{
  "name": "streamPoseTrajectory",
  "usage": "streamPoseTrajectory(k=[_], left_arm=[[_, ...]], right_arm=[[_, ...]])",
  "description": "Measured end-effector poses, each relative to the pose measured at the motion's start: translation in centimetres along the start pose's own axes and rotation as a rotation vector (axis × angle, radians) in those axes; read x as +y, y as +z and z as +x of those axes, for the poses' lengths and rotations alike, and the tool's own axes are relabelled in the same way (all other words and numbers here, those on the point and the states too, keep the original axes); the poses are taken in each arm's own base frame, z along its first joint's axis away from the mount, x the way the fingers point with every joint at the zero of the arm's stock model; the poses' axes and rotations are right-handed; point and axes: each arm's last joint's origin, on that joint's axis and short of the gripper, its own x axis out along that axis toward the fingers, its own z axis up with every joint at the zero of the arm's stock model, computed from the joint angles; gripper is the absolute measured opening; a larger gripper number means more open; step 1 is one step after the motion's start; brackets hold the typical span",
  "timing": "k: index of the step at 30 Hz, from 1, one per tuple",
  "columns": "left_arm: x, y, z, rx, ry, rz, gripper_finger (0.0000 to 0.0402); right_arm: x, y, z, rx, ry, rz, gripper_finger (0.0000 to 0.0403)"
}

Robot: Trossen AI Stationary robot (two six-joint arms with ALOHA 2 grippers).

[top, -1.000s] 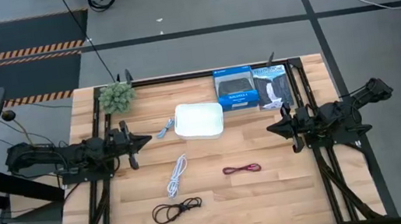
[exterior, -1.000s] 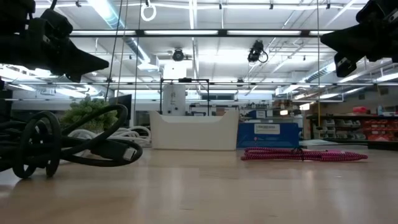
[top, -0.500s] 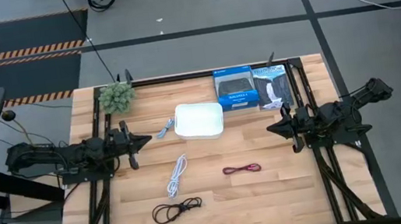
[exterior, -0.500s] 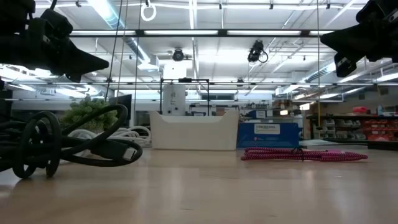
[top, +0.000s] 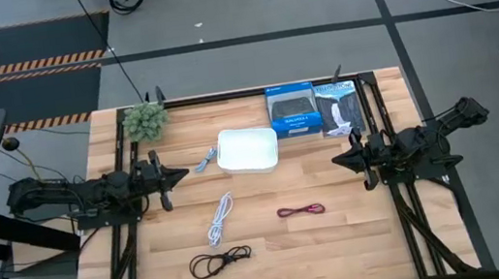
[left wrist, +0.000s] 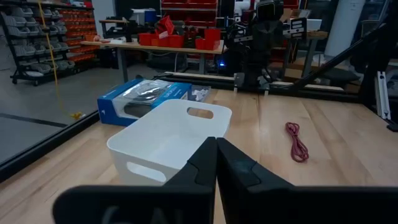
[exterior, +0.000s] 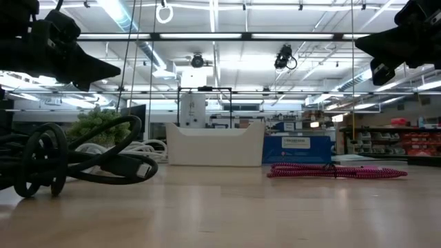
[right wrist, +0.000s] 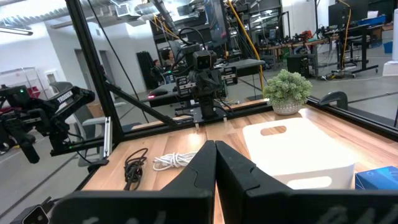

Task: Pick and place USB-C Cables

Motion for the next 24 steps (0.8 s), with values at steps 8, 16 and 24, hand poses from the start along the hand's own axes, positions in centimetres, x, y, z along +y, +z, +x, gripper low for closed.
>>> streamPoseTrajectory(k=[8,16,24], left_arm=[[0.0,0.0,0.0,0.000,0.000,0.000,0.0014],[0.0,0.0,0.0,0.000,0.000,0.000,0.0013],[0.0,0.0,0.0,0.000,0.000,0.000,0.0013]], right_arm=[[0.0,0.0,0.0,0.000,0.000,0.000,0.0014],[-0.1,0.1,0.0,-0.011,-0.018,0.002,0.0014],[-0.1,1.7,-0.1,-0.175,-0.040,0.095,0.0014]])
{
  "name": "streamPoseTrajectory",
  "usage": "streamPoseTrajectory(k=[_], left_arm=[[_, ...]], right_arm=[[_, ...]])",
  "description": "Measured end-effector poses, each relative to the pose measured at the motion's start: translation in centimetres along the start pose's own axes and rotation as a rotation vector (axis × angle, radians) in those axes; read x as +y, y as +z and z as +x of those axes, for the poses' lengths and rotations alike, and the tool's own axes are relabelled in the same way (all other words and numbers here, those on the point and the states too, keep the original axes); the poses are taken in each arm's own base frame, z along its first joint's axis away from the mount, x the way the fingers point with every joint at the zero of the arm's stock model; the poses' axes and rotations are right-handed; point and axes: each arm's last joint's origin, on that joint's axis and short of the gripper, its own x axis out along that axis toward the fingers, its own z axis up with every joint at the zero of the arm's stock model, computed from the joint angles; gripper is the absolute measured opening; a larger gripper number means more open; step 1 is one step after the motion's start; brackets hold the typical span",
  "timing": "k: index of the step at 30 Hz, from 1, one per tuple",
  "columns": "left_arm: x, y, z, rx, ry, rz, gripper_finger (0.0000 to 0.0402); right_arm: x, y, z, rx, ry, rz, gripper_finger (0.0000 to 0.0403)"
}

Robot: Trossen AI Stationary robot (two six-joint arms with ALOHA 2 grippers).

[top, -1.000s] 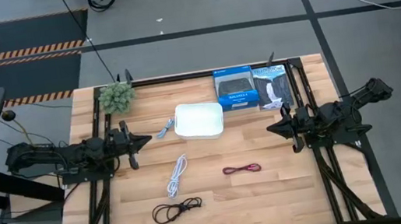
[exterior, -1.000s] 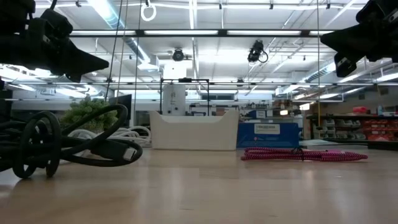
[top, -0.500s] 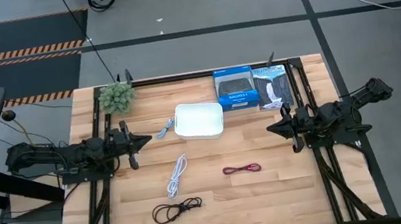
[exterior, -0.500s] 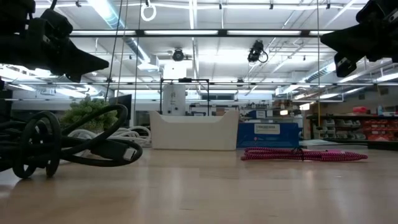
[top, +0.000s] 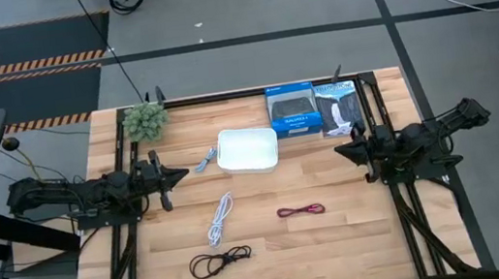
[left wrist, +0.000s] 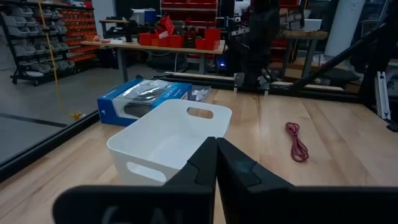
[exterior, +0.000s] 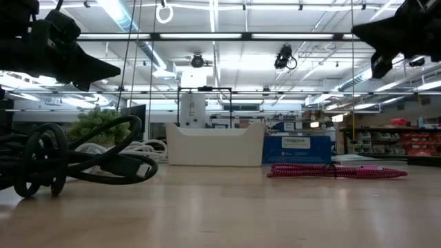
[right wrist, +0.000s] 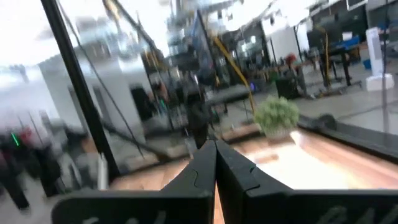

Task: Pick and place USB-C Cables
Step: Put the red charger cable into the white bin

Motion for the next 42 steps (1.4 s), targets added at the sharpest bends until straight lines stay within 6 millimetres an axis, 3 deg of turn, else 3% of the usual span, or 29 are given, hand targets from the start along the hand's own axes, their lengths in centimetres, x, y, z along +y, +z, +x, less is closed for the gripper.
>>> streamPoseTrajectory(k=[14,25,33,42], left_arm=[[0.0,0.0,0.0,-0.002,0.000,-0.001,0.0013],[0.0,0.0,0.0,-0.003,0.000,-0.001,0.0014],[0.0,0.0,0.0,-0.003,0.000,-0.001,0.0013],[0.0,0.0,0.0,-0.003,0.000,-0.001,0.0013]], right_arm=[[0.3,4.8,-1.2,-0.465,0.143,0.452,0.0014],[0.5,4.0,-0.8,-0.363,0.194,0.529,0.0014],[-0.3,2.1,-0.3,-0.248,-0.135,0.420,0.0014],[-0.8,2.7,-0.5,-0.367,-0.267,0.565,0.0014]])
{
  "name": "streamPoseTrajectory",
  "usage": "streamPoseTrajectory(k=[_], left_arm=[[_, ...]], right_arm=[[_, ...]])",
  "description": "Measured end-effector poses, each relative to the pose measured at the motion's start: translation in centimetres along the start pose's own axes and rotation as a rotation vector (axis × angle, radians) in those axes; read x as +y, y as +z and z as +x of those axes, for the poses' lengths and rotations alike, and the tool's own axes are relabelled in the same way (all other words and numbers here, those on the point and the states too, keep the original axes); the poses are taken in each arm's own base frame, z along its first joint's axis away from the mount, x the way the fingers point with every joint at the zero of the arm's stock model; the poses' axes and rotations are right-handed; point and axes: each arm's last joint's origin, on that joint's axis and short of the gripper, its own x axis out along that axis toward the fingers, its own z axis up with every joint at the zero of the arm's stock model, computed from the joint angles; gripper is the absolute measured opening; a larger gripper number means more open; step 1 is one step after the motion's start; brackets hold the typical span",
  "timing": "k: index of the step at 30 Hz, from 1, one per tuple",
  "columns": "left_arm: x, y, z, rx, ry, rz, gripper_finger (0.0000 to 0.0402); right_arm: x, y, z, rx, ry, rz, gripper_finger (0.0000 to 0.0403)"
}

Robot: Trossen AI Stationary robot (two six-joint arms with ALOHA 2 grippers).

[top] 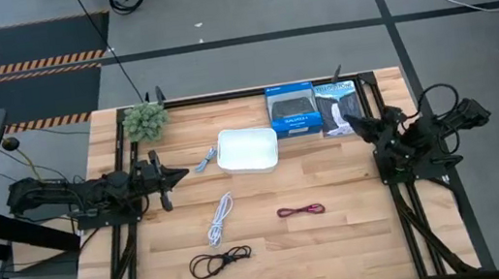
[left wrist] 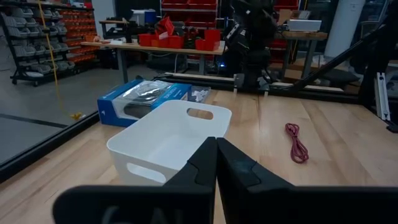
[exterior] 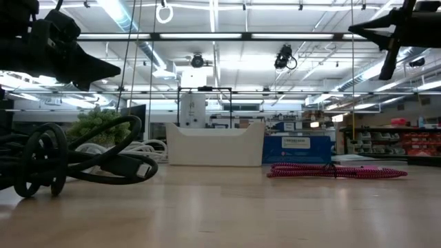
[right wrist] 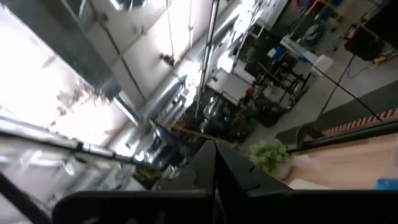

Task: Pick and place USB-C Cables
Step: Put the red charger cable into the white bin

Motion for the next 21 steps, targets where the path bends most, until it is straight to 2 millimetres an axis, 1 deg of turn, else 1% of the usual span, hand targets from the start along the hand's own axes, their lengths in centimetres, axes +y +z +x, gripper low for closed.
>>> streamPoseTrajectory(k=[4,9,12,17,21], left_arm=[[0.0,0.0,0.0,0.000,0.000,0.000,0.0013],[0.0,0.0,0.0,0.000,0.000,0.000,0.0013],[0.0,0.0,0.0,0.000,0.000,0.000,0.0014],[0.0,0.0,0.0,0.000,0.000,0.000,0.0013],[0.0,0.0,0.0,0.000,0.000,0.000,0.0014]], right_arm=[[0.3,0.7,0.0,-0.068,-0.023,0.009,0.0014],[1.6,2.1,0.3,-0.099,0.004,0.036,0.0014],[2.7,3.0,0.5,-0.095,0.057,0.062,0.0014],[4.2,3.7,1.3,-0.057,0.049,-0.038,0.0014],[4.8,3.1,2.0,-0.008,0.017,-0.102,0.0014]])
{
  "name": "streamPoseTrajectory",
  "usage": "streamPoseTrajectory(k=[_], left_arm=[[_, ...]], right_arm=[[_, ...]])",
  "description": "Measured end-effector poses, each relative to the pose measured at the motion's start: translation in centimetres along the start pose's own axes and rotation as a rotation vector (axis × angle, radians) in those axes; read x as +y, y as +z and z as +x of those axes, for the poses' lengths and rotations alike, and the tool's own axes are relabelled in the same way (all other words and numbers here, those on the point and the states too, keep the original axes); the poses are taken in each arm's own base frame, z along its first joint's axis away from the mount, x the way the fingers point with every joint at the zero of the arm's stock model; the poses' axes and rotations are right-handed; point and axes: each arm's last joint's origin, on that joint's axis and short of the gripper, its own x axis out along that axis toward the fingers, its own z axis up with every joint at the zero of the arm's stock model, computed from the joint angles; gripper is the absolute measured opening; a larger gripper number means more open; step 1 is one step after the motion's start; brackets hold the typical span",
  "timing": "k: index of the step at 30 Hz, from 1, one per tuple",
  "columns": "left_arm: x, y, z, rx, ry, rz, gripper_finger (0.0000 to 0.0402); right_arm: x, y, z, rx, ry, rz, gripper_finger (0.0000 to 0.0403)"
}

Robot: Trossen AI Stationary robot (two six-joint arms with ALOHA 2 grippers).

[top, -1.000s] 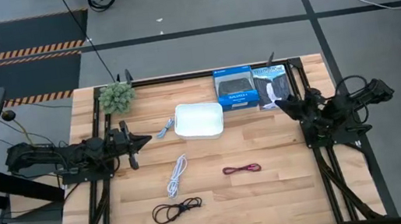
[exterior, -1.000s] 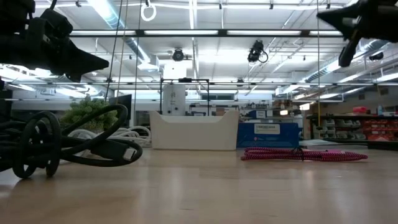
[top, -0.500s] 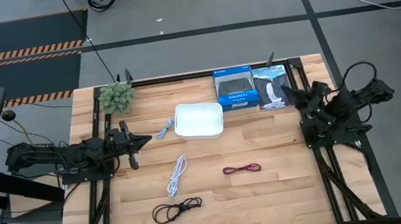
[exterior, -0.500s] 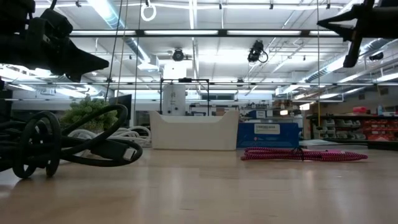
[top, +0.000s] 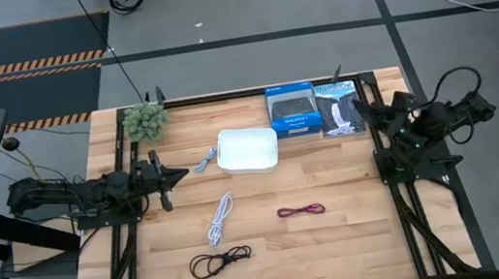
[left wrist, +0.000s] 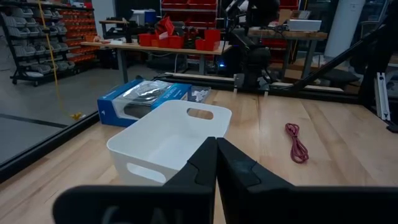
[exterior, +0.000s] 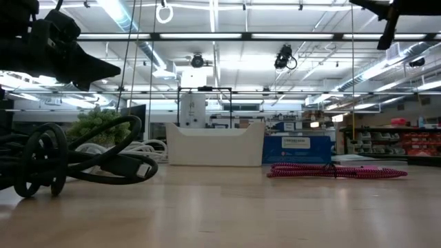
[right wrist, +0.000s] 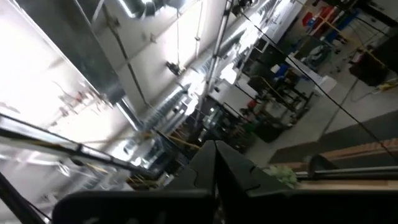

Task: Pick and place USB-C Cables
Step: Put the red charger cable into the white bin

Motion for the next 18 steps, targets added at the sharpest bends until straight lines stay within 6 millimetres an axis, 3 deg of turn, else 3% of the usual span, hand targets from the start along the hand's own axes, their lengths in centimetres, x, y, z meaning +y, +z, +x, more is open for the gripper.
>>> streamPoseTrajectory(k=[10,18], left_arm=[[0.0,0.0,0.0,0.000,-0.001,0.000,0.0013],[0.0,0.0,0.0,0.000,0.000,0.000,0.0014]], right_arm=[[0.1,-3.4,1.6,0.173,-0.001,-0.056,0.0014],[1.8,-7.3,4.7,0.416,-0.055,-0.183,0.0014]])
